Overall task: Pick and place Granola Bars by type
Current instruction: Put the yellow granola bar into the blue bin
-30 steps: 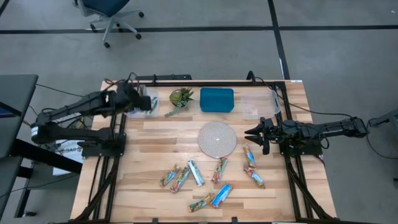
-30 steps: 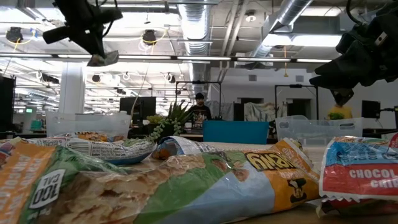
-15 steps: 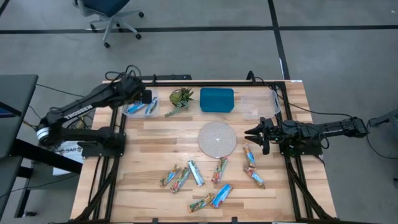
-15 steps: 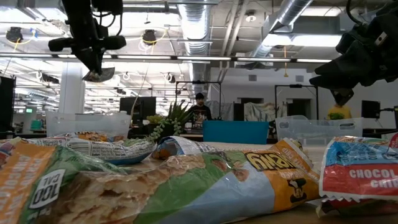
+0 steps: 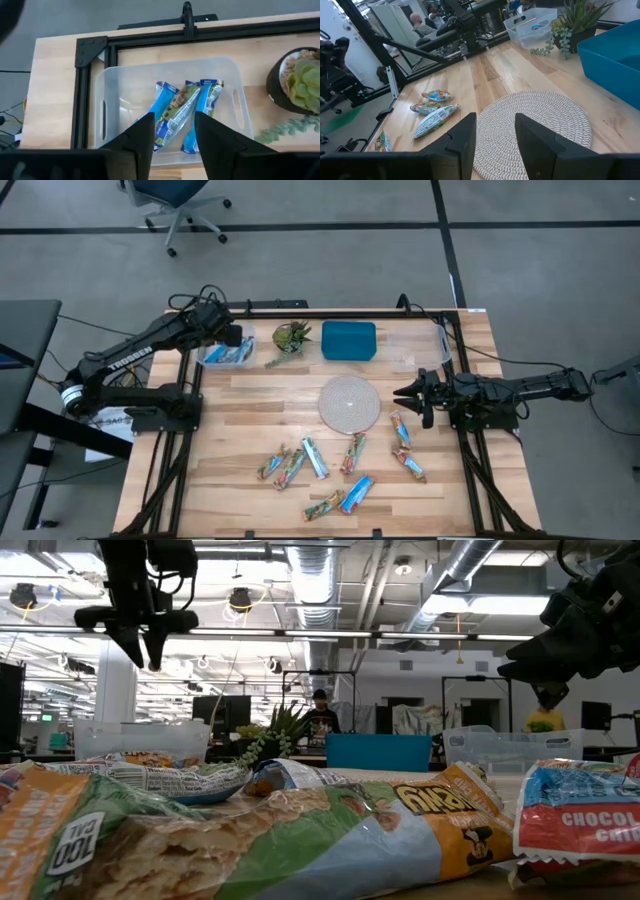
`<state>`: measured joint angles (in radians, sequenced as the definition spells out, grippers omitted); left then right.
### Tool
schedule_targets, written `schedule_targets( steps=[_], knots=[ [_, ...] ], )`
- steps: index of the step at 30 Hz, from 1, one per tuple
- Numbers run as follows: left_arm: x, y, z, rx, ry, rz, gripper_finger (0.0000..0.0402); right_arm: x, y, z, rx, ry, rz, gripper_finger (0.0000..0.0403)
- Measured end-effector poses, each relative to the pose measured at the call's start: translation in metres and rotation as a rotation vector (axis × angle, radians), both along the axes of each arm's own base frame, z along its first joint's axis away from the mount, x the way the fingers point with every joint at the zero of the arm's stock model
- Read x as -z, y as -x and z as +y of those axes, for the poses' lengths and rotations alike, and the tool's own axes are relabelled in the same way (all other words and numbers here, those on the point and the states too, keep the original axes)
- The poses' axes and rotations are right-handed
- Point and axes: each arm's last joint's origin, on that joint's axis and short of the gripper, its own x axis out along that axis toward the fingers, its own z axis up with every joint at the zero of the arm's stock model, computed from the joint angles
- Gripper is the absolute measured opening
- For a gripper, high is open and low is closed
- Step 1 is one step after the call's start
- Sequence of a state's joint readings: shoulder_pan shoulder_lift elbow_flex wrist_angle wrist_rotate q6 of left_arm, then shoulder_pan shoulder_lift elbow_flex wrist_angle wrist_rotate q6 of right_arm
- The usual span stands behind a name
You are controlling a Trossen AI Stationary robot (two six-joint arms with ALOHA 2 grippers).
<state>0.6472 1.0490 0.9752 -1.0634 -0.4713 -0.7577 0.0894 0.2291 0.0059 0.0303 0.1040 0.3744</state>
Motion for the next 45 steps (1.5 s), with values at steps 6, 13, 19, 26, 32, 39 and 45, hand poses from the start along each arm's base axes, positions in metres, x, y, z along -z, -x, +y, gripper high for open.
schedule_targets(
  steps=[6,13,19,26,32,39,45],
  knots=[
    [0.0,-0.007,-0.007,0.079,0.064,-0.064,0.0135,0.0,0.0,0.0,0.0,0.0,0.0,0.0127],
    [-0.007,-0.019,-0.027,0.248,0.069,-0.163,0.0135,0.0,0.0,0.0,0.0,0.0,0.0,0.0127],
    [-0.021,-0.028,-0.054,0.462,0.017,-0.282,0.0135,0.0,0.0,0.0,0.0,0.0,0.0,0.0127],
    [-0.028,-0.034,-0.092,0.768,0.059,-0.342,0.0135,0.0,0.0,0.0,0.001,0.0,0.0,0.0127],
    [-0.029,-0.037,-0.121,0.916,0.121,-0.383,0.0135,0.0,0.0,0.0,0.0,0.0,0.0,0.0127],
    [-0.032,-0.043,-0.153,1.072,0.147,-0.458,0.0135,0.0,0.0,0.0,0.0,0.0,0.0,0.0127],
    [-0.026,-0.055,-0.18,1.172,0.194,-0.47,0.0135,0.0,0.0,0.0,0.0,0.0,0.0,0.0127]
  ],
)
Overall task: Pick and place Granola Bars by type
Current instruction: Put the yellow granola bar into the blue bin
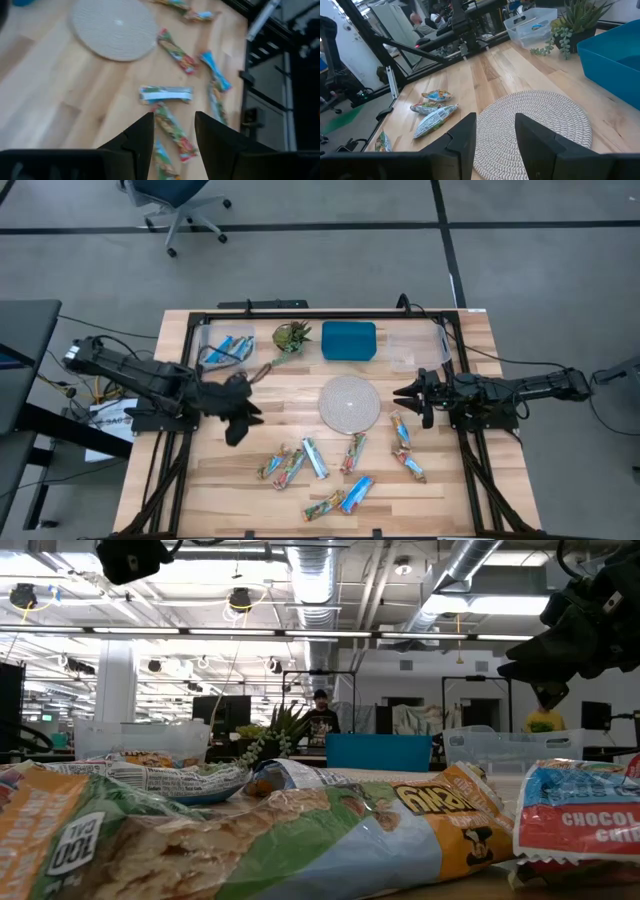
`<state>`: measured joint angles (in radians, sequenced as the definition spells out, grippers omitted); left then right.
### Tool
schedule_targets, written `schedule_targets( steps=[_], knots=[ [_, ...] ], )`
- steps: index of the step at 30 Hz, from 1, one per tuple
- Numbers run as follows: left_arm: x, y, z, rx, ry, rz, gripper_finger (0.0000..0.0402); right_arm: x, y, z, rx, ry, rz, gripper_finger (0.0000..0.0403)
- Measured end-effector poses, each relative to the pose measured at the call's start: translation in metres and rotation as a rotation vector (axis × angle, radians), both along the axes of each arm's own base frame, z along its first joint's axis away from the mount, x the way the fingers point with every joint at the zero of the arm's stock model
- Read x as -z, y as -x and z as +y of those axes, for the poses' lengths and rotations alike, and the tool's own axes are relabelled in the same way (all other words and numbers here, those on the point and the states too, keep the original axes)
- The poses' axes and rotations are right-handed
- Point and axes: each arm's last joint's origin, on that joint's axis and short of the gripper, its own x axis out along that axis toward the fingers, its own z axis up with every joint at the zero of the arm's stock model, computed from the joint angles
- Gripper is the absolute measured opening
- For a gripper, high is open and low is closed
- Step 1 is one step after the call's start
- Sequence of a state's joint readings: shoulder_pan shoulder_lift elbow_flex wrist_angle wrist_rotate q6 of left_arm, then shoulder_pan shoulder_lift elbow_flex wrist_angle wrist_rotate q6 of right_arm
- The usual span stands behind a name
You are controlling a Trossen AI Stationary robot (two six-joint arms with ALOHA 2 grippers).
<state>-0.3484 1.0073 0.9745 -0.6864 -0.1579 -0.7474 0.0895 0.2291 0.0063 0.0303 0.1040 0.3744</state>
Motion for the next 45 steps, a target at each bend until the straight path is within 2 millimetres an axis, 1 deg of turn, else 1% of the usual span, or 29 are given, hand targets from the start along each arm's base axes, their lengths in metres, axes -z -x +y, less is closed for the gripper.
schedule_targets(
  steps=[3,9,12,16,21,24,30,34,37,42,45],
  knots=[
    [0.009,-0.007,-0.016,0.049,0.023,0.045,0.0135,0.0,0.0,0.0,0.001,0.0,0.0,0.0127],
    [0.037,-0.024,-0.042,-0.008,0.075,0.196,0.0135,0.0,0.0,0.0,0.001,0.0,0.0,0.0127],
    [0.053,-0.031,-0.051,-0.039,0.081,0.269,0.0135,0.0,0.0,0.0,0.0,0.0,0.0,0.0127],
    [0.072,-0.039,-0.062,-0.033,0.06,0.352,0.0139,0.0,0.0,0.0,0.001,0.0,0.0,0.0127],
    [0.091,-0.048,-0.068,-0.011,0.026,0.428,0.0162,0.0,0.0,0.0,0.001,0.0,0.0,0.0127],
    [0.098,-0.051,-0.07,-0.008,0.011,0.446,0.0184,0.0,0.0,0.0,0.0,0.0,0.0,0.0127],
    [0.112,-0.063,-0.078,0.011,0.04,0.444,0.023,0.0,0.0,0.0,0.001,0.0,0.0,0.0127],
    [0.127,-0.07,-0.083,0.041,0.054,0.481,0.0249,0.0,0.0,0.0,0.0,0.0,0.0,0.0127],
    [0.134,-0.074,-0.082,0.031,0.041,0.503,0.0251,0.0,0.0,0.0,0.0,0.0,0.0,0.0127],
    [0.137,-0.076,-0.075,-0.037,-0.012,0.495,0.0239,0.0,0.0,0.0,0.0,0.0,-0.001,0.0127],
    [0.138,-0.078,-0.073,-0.039,-0.007,0.502,0.0228,0.0,0.0,0.0,0.0,0.0,-0.001,0.0127]
  ],
)
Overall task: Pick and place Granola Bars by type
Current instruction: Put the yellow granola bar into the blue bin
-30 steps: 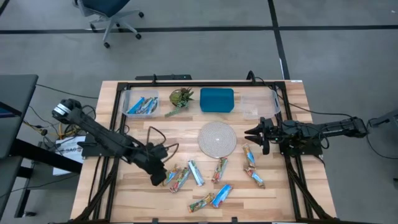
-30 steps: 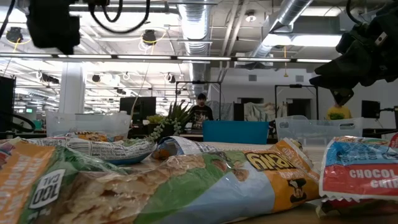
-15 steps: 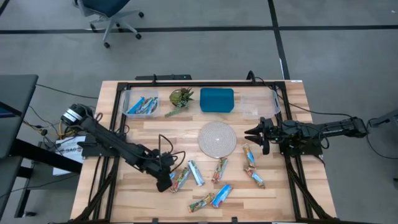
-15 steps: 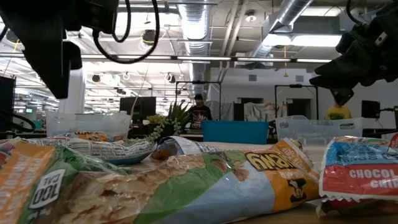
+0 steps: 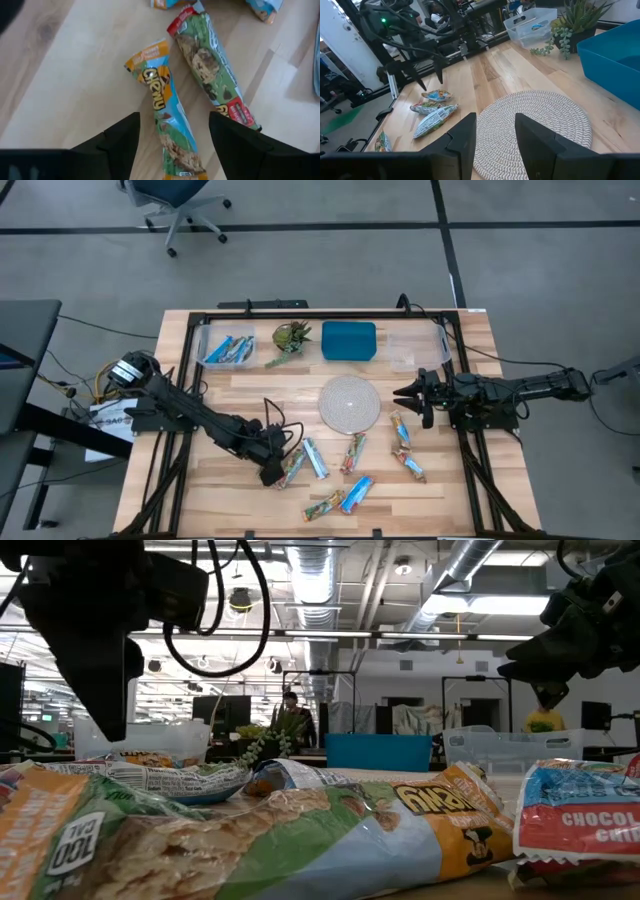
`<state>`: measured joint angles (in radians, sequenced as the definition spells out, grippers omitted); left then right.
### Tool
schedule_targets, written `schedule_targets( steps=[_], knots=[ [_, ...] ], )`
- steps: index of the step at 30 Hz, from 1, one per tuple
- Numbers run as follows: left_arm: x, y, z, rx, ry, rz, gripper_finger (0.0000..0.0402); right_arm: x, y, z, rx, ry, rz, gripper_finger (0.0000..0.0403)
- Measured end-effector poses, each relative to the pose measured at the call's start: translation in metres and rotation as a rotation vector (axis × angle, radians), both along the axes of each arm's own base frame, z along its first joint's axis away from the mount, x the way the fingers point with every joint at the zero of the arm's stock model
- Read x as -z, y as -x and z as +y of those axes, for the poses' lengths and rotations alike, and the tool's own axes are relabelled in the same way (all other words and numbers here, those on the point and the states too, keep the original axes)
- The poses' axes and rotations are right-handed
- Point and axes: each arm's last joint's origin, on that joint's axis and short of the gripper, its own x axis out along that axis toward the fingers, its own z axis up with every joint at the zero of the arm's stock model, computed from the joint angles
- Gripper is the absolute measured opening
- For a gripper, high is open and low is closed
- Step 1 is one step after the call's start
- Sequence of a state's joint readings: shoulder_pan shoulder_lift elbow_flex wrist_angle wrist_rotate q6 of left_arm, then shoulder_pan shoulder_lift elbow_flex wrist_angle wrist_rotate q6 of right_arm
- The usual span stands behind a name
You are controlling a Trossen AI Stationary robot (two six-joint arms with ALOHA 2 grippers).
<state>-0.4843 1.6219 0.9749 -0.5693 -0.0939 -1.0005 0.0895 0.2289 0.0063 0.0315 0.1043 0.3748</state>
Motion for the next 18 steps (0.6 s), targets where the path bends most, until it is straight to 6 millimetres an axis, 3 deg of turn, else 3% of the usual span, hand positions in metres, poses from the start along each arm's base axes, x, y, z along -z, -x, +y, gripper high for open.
schedule_targets(
  steps=[18],
  knots=[
    [0.033,-0.011,-0.004,0.034,0.037,0.098,0.0212,0.0,0.0,0.0,0.0,0.0,0.0,0.0127]
  ],
)
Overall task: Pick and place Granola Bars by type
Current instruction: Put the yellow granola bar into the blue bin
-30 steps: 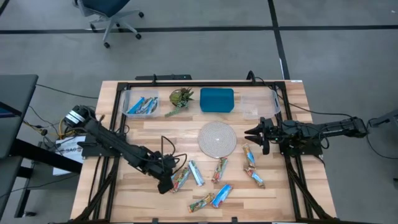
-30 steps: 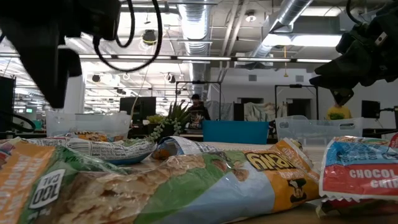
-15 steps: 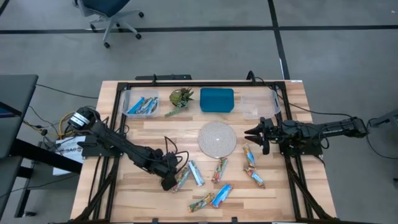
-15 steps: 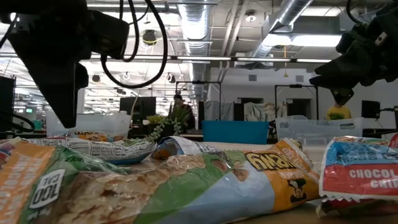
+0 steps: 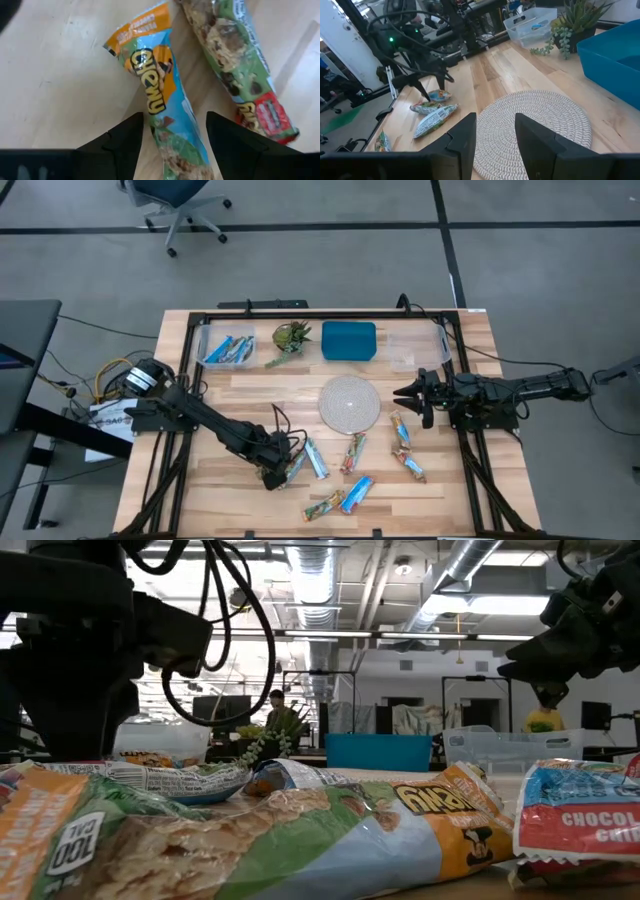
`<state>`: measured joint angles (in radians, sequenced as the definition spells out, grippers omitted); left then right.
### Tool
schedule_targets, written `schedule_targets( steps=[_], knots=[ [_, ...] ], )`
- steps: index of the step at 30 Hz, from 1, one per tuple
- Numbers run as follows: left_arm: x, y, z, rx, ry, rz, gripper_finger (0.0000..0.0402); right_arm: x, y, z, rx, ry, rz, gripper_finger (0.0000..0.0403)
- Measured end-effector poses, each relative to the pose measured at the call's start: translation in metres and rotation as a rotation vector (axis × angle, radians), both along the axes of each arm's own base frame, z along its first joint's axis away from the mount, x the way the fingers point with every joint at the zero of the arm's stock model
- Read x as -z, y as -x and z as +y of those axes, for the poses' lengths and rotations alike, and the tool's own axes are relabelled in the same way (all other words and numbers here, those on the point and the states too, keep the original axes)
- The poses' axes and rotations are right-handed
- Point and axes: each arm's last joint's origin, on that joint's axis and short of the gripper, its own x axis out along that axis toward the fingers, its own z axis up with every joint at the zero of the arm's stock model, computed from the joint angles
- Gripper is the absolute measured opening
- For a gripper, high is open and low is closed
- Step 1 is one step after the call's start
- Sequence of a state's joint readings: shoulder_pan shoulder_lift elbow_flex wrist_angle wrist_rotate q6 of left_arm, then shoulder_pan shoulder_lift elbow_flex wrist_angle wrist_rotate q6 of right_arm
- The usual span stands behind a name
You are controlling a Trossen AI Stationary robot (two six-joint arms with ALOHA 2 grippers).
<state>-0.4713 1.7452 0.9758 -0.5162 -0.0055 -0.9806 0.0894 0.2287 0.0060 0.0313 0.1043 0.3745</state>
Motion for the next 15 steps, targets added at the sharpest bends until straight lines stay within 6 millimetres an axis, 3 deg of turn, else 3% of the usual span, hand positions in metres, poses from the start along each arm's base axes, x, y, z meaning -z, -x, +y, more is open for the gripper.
schedule_targets(
  steps=[10,15],
  knots=[
    [0.0016,0.0002,0.0006,0.004,-0.013,0.008,0.0209,-0.0001,0.0,0.0,0.0,0.0,-0.001,0.0127],
    [0.0018,0.0003,0.0008,0.002,-0.014,0.01,0.0186,0.0,0.0,0.0,0.0,0.0,0.0,0.0127]
  ],
)
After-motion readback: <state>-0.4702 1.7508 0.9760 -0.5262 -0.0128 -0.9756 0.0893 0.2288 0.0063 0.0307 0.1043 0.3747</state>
